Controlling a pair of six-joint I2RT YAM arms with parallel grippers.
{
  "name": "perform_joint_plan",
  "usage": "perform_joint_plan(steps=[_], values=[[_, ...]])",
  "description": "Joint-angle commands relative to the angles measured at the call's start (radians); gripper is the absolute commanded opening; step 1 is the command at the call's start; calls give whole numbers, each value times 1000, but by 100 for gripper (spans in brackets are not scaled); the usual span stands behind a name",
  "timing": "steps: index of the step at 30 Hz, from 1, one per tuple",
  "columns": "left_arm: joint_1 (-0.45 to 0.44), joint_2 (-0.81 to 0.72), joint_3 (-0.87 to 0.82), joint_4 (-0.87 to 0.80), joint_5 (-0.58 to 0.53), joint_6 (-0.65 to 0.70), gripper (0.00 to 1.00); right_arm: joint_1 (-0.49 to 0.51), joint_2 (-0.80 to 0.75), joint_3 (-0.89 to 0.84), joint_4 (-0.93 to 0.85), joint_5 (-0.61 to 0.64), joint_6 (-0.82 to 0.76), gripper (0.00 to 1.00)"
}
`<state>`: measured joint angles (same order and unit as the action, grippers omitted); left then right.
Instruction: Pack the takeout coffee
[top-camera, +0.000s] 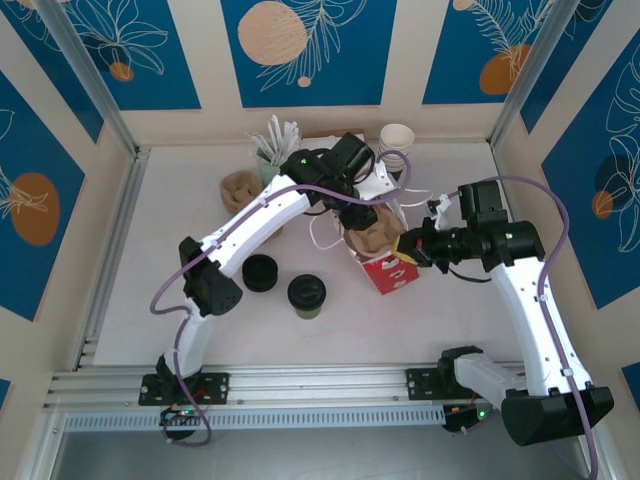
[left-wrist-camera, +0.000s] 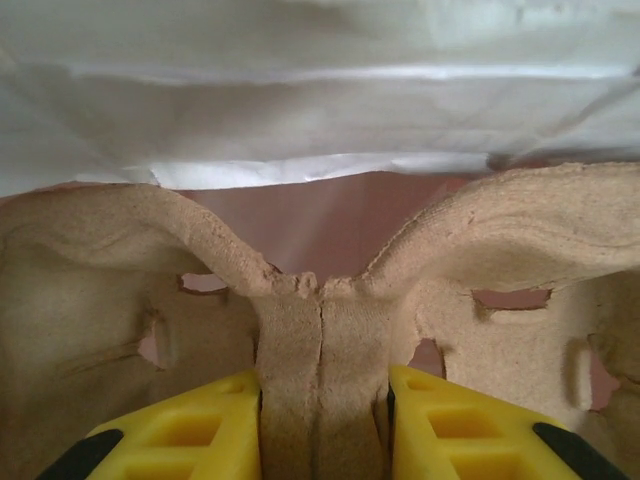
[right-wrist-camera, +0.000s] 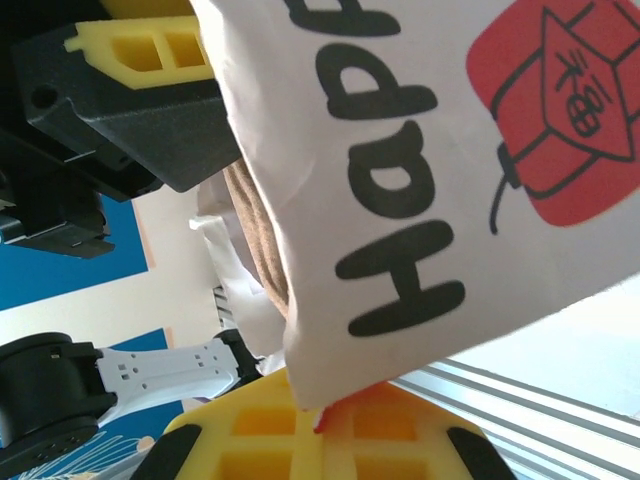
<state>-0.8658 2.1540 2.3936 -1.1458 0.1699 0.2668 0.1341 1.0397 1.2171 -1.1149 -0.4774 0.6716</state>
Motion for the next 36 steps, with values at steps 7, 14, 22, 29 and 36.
perform_joint_plan(steps=[7, 14, 22, 29, 36], values=[[-22, 11, -43, 33, 21, 8, 31, -29, 3, 6, -40, -88, -42, 0], [-23, 20, -59, 92, 72, -23, 31, -56, 2, -28, -23, -152, -27, 0], [-25, 44, -86, 141, 120, -20, 30, -118, -13, -86, 1, -217, -17, 0], [-28, 69, -90, 143, 116, 34, 31, -177, -18, -87, -24, -249, -47, 0], [-33, 95, -94, 178, 151, 68, 31, -226, -18, -96, -41, -268, -75, 0]])
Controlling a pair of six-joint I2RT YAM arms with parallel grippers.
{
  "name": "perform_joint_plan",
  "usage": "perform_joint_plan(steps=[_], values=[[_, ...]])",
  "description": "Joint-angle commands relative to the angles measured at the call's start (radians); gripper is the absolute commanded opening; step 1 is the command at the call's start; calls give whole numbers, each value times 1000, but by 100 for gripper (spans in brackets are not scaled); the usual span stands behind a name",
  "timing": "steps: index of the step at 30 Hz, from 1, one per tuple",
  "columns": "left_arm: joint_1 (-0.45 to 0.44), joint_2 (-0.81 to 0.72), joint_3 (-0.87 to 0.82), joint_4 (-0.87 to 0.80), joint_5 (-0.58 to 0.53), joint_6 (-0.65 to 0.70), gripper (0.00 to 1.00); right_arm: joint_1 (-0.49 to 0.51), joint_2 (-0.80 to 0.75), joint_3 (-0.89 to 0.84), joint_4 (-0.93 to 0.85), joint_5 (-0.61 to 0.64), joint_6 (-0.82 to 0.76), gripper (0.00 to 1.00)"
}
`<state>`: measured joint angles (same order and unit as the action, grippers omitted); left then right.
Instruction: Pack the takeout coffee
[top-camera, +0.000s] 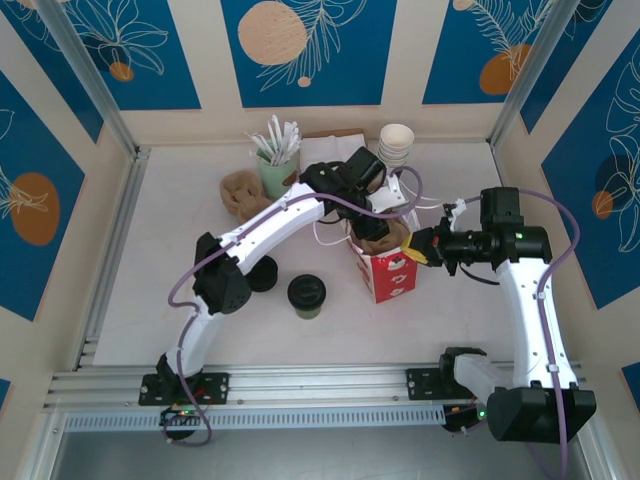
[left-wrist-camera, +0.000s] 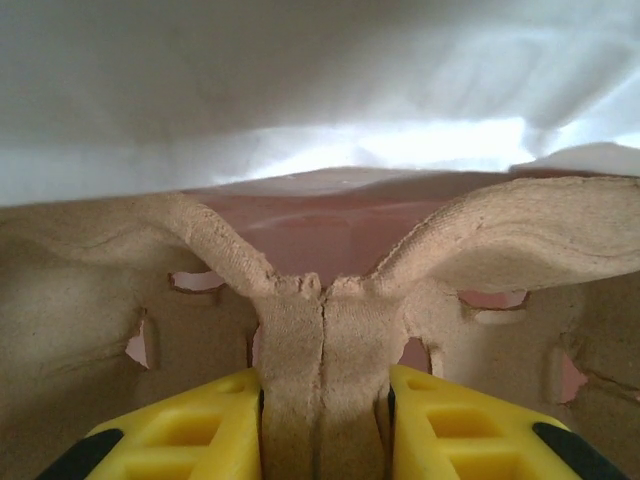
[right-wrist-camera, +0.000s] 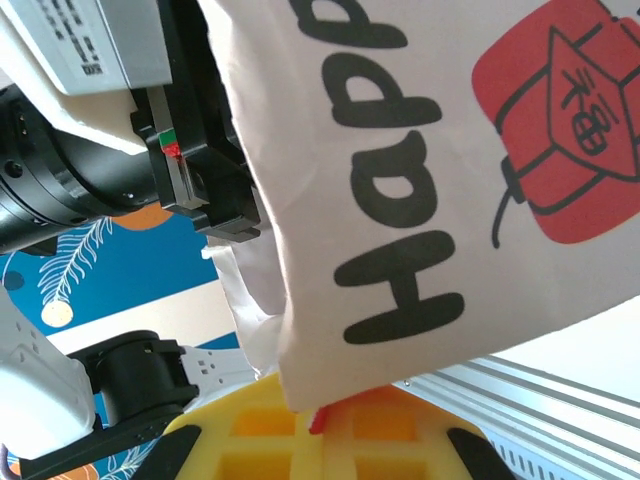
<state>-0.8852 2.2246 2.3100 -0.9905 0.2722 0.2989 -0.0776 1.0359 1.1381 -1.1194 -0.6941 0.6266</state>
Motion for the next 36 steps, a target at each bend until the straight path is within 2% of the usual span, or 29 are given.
perform_joint_plan(steps=[1, 13, 27, 36], values=[[-15, 31, -9, 27, 54, 44, 31, -20, -13, -17, -40, -49, -36, 0], [-33, 91, 39, -50, -10, 112, 32, -31, -7, -3, -83, 32, -91, 0], [-44, 140, 40, -56, -18, 95, 32, -33, -16, 5, -115, 65, -116, 0], [-48, 167, 40, -40, 16, 82, 32, -35, -20, 6, -135, 81, -130, 0]])
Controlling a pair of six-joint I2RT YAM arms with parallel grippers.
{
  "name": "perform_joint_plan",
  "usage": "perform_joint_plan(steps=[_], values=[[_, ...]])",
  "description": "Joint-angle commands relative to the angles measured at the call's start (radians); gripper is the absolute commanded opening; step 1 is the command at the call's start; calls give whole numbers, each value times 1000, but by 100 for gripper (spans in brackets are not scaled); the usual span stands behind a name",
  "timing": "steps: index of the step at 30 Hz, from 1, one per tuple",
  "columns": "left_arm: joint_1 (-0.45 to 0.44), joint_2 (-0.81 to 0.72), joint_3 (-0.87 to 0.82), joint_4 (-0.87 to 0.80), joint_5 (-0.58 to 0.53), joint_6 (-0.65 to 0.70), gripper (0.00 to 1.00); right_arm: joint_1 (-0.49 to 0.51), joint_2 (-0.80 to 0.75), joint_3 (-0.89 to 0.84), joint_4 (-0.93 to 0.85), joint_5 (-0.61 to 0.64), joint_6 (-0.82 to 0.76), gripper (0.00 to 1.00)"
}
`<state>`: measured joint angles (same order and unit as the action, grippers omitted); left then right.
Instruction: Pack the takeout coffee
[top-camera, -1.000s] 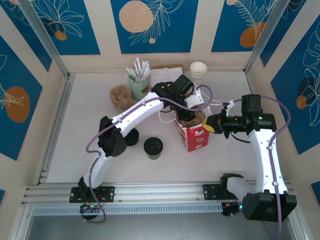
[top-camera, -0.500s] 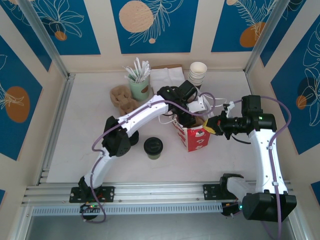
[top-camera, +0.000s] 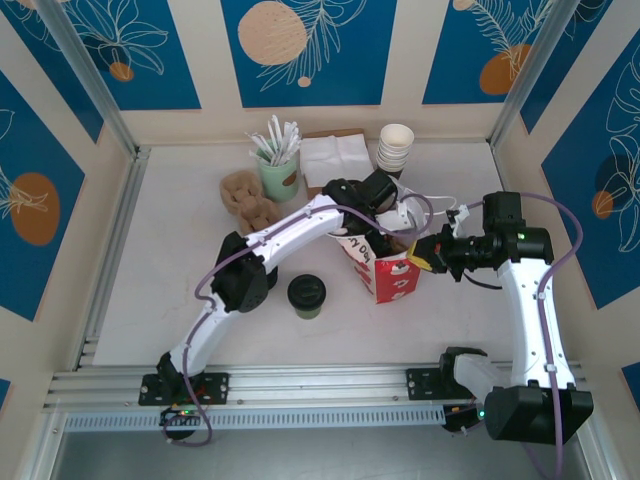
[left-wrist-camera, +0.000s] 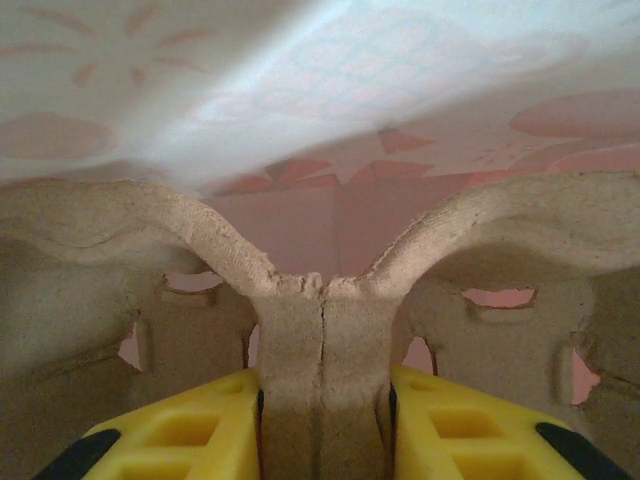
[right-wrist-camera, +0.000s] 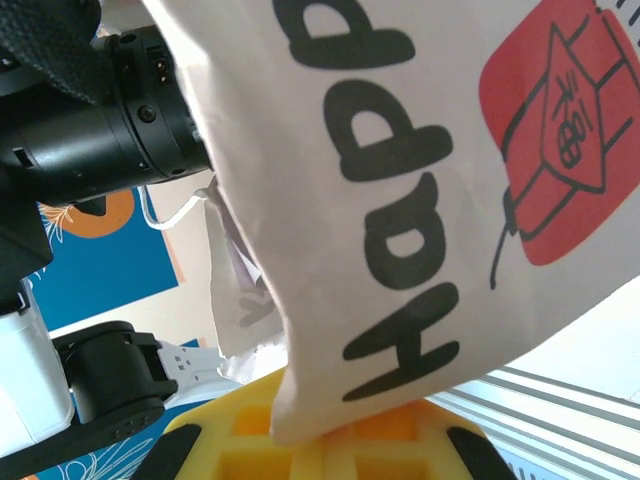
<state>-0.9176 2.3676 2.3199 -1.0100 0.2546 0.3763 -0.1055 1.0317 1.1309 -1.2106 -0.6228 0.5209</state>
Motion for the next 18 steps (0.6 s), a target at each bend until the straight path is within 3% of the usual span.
perform_joint_plan(steps=[1, 12, 18], values=[[-15, 28, 30, -19, 35, 4, 32, -8, -16, 13, -44, 10, -25, 0], [-15, 64, 25, -12, 37, -3, 33, -19, -19, 16, -53, -1, -32, 0], [-16, 52, 29, -7, 31, -13, 40, -26, -21, 14, -53, -8, -32, 0]])
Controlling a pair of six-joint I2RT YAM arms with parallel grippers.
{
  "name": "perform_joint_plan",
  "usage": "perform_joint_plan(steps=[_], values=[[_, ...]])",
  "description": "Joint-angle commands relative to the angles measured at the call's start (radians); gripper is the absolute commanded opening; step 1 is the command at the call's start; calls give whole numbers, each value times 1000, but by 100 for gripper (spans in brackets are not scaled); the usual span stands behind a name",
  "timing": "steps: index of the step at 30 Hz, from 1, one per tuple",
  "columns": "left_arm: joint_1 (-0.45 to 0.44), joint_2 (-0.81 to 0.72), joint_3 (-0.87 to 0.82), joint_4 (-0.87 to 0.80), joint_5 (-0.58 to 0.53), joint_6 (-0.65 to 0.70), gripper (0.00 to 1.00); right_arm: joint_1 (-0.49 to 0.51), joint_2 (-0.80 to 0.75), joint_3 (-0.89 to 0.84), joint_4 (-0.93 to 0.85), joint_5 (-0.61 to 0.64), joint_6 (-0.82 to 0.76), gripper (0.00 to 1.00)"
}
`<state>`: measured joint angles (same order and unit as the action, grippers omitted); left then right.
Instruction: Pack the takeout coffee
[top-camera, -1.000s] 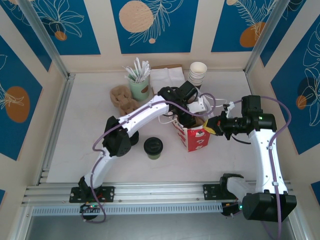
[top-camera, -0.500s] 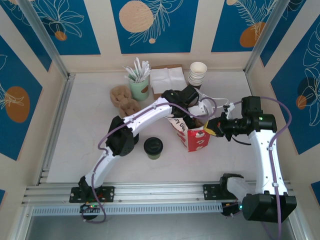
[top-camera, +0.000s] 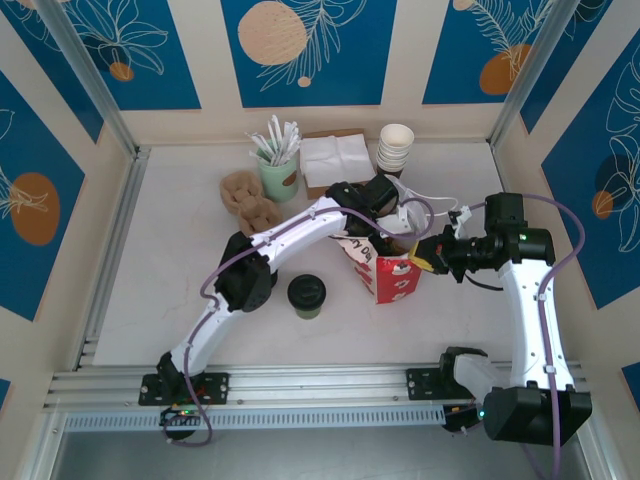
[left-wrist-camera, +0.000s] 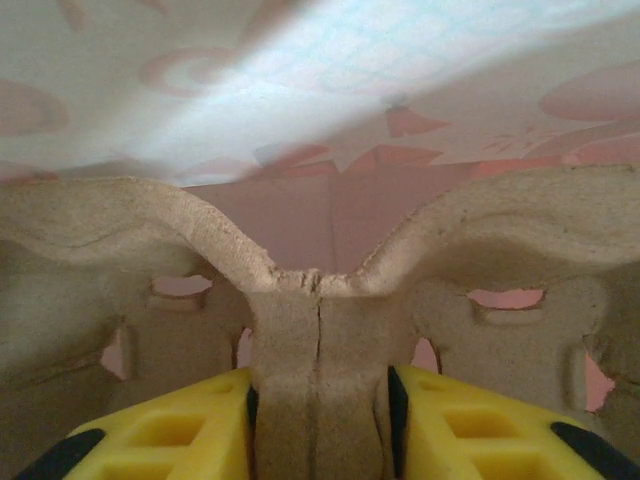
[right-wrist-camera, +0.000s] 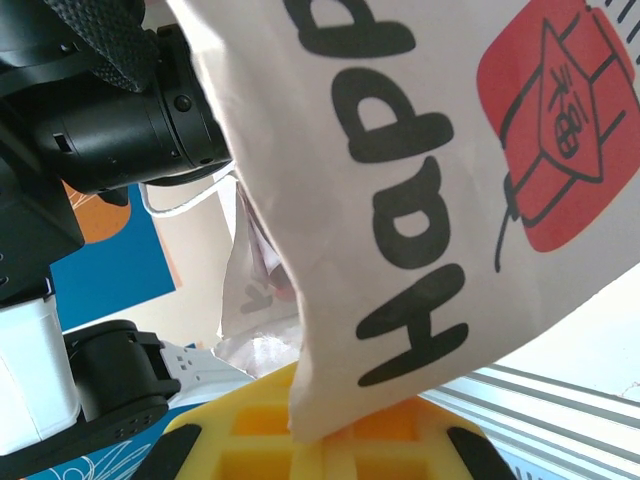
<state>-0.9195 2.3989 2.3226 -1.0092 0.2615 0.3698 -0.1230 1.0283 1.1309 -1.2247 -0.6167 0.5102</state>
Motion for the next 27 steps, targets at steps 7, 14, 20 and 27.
perform_joint_plan(steps=[7, 14, 20, 27], values=[[-13, -43, 34, -8, 39, -21, 66, -10, -22, 4, -34, -19, -18, 0], [-14, -100, 79, -49, 50, -16, 87, -14, -30, -6, -24, -26, -2, 0], [-14, -135, 125, -91, 59, -38, 88, -38, -34, -10, -17, -25, 11, 0], [-13, -191, 129, -42, 61, -120, 87, -50, -35, -5, -19, -28, 16, 0]])
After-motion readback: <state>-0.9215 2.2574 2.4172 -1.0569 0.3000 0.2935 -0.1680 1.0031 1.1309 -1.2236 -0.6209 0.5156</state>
